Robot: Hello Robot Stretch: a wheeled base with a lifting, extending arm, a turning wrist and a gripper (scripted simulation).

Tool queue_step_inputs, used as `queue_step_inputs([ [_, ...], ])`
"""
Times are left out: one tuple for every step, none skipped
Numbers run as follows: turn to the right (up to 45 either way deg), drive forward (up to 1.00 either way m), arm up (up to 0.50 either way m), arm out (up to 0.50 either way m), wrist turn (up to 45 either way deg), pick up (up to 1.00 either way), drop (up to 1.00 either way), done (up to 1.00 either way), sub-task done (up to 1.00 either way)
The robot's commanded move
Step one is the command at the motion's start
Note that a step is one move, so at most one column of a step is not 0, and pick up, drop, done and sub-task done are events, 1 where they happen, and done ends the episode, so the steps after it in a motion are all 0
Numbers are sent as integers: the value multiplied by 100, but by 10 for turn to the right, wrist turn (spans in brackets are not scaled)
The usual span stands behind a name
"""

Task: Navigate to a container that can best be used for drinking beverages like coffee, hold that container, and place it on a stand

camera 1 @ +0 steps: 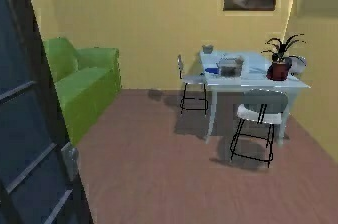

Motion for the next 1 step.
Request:
queue_step_inputs([
  [450,0,0,0,0,0,0,0,0],
])
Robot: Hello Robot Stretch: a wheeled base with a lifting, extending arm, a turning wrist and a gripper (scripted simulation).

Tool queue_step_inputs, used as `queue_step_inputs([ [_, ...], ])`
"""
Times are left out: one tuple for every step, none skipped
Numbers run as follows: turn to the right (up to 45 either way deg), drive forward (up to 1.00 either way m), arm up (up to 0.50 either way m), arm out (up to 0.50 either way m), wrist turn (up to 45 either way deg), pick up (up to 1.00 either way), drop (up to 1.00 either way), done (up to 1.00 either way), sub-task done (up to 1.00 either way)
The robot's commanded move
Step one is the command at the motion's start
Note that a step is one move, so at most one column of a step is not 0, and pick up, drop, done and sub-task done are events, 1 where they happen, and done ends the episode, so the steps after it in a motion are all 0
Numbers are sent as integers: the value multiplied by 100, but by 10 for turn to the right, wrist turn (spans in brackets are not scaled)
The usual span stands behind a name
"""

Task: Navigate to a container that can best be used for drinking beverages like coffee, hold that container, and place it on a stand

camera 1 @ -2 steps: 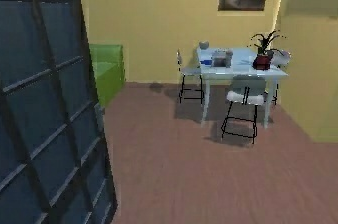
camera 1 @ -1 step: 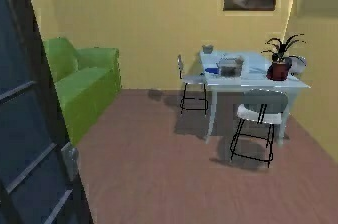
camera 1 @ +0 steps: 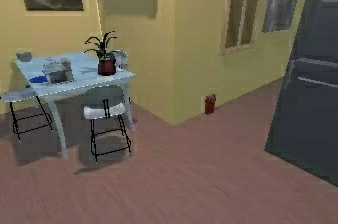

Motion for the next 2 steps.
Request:
queue_step_inputs([
  [180,0,0,0,0,0,0,0,0],
  [0,100,0,0,0,0,0,0,0],
])
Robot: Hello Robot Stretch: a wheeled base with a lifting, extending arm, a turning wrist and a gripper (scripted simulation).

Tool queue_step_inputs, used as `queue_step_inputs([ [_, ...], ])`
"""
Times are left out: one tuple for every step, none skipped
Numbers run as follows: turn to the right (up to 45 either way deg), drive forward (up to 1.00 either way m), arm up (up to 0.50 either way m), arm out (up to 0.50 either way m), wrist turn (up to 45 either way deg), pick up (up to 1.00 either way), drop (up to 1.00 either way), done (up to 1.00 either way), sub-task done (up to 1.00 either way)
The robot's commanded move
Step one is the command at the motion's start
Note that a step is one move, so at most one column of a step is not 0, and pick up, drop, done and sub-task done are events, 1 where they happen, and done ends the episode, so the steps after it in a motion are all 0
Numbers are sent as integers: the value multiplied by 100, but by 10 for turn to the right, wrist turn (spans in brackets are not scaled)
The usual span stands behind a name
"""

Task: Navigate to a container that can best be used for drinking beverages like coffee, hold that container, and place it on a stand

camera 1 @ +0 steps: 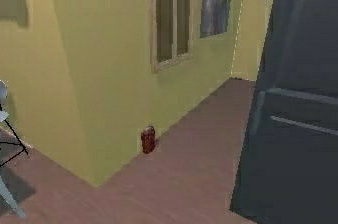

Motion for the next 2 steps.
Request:
queue_step_inputs([
  [0,100,0,0,0,0,0,0,0],
  [120,0,0,0,0,0,0,0,0],
])
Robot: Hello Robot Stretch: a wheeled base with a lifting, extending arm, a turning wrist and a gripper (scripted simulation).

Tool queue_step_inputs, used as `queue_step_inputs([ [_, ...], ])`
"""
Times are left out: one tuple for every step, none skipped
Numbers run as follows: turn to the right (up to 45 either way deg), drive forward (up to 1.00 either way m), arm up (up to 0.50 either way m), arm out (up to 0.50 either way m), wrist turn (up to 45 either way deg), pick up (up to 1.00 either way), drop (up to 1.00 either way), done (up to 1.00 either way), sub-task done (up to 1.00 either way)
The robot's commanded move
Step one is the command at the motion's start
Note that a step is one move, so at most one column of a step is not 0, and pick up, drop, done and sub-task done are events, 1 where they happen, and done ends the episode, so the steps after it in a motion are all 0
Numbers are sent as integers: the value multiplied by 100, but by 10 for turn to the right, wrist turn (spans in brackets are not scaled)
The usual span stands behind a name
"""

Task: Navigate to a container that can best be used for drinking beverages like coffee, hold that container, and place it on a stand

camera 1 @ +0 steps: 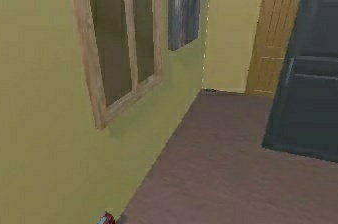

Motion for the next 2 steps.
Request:
queue_step_inputs([
  [0,25,0,0,0,0,0,0,0],
  [210,0,0,0,0,0,0,0,0],
])
